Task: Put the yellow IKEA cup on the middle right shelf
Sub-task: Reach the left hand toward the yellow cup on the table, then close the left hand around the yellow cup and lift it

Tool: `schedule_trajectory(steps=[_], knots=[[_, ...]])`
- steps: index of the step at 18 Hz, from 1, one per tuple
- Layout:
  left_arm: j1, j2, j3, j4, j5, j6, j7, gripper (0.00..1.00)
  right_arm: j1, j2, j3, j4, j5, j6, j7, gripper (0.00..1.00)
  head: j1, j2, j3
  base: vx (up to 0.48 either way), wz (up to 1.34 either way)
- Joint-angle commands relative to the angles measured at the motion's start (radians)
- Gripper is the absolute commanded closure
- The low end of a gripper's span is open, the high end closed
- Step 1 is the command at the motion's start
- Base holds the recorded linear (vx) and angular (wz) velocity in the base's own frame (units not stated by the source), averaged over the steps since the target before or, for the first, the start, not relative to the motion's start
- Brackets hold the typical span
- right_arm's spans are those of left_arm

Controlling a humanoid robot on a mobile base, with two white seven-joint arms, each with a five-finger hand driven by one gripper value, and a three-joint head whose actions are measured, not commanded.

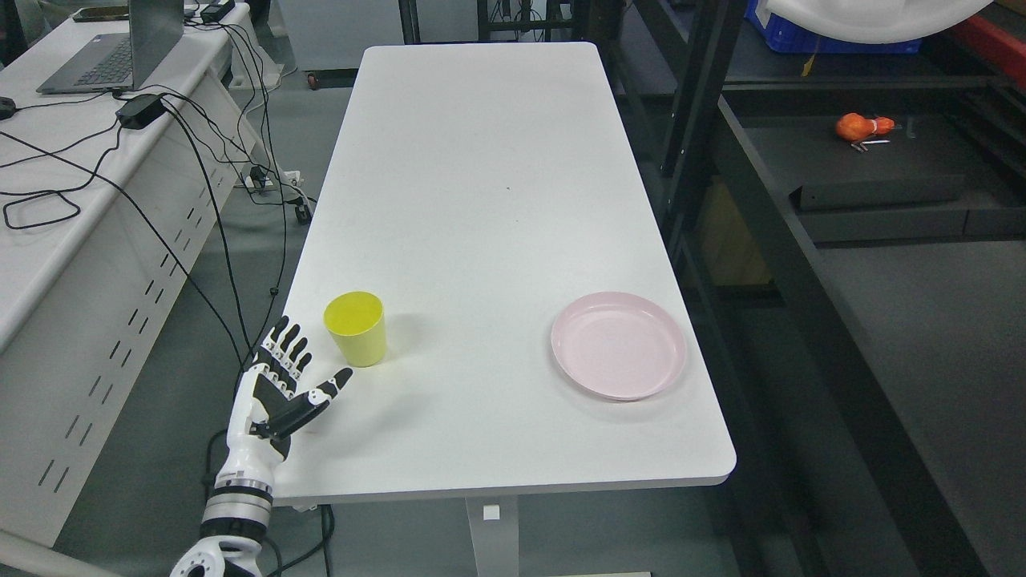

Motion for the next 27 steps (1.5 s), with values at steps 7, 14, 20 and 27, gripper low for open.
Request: schedule_trajectory(steps=[7,14,20,27], knots=[[-0.191,0.013,-0.048,0.344,-0.001,0.003,-0.002,0.01,0.014,-0.017,0.017,0.000,-0.025,0.001,0.000,0.01,0.0000,0.000,0.000,0.000,0.00],[-0.306,0.013,-0.048,0.487,-0.006,0.003,-0.002,0.01,0.014,-0.017,0.017,0.000,-0.025,0.001,0.000,0.01,0.0000,0.000,0.000,0.000,0.00],[-0.372,0.013,-0.051,0.614,-0.006,0.003,-0.002,0.04,0.014,-0.017,0.017,0.000,-0.025,0.001,0.000,0.01,0.0000,0.000,0.000,0.000,0.00],[-0.371,0.013,0.024,0.615,0.002,-0.093,-0.002,0.53,0.014,-0.017,0.017,0.000,-0.025,0.001,0.000,0.01,0.0000,0.000,0.000,0.000,0.00]])
